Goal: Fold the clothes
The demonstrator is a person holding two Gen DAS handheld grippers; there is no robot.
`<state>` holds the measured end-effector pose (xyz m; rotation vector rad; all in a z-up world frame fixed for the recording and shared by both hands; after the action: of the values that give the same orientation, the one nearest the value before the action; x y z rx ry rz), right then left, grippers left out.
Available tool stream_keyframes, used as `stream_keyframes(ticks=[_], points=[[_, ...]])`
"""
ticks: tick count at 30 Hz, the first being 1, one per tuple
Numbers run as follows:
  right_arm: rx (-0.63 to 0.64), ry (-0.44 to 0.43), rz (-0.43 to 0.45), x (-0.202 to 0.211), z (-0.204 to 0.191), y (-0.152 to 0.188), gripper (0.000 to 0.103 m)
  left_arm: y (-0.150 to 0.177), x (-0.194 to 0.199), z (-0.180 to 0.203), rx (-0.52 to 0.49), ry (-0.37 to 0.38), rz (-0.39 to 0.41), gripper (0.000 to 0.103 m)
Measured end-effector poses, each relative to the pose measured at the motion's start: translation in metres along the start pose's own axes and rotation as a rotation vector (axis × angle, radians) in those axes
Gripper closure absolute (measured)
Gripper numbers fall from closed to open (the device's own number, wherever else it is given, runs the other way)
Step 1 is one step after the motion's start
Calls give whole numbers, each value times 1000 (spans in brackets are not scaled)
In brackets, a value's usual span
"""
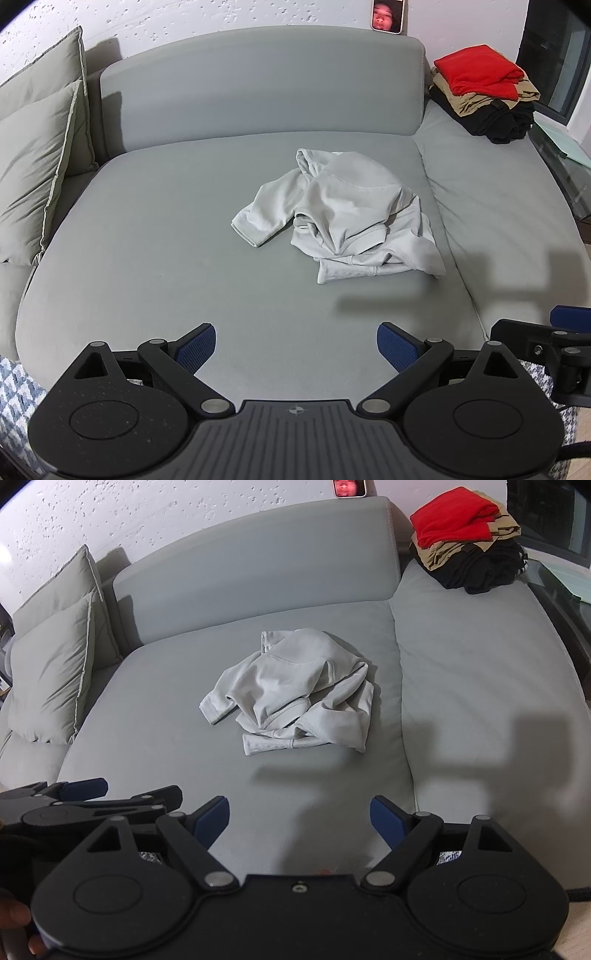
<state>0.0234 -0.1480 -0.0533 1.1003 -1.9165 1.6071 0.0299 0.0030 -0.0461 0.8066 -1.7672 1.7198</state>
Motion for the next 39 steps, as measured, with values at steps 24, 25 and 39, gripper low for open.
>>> stream_keyframes(ticks=[24,25,39], points=[[-2,0,-5,0,1,0,19,1,-3,0,-1,0,-7,7],[-2,1,-5,-1,1,0,19,2,-3,0,-1,0,-8,7],[-17,-3,-11,-15,6,2,18,14,-17,-16,1,-10,14,7]])
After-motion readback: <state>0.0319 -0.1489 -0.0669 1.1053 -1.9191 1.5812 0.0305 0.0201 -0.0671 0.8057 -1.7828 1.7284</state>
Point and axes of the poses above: each gripper's, at about its wrist camera, not at the fingertips, and x roughly against the way its jaws point, z to its right, y to its underside, the point moved 5 cm from there along -x, roughly the way its jaws point, and after that the axes turned 9 degrees about z, right-handed, at the moved point
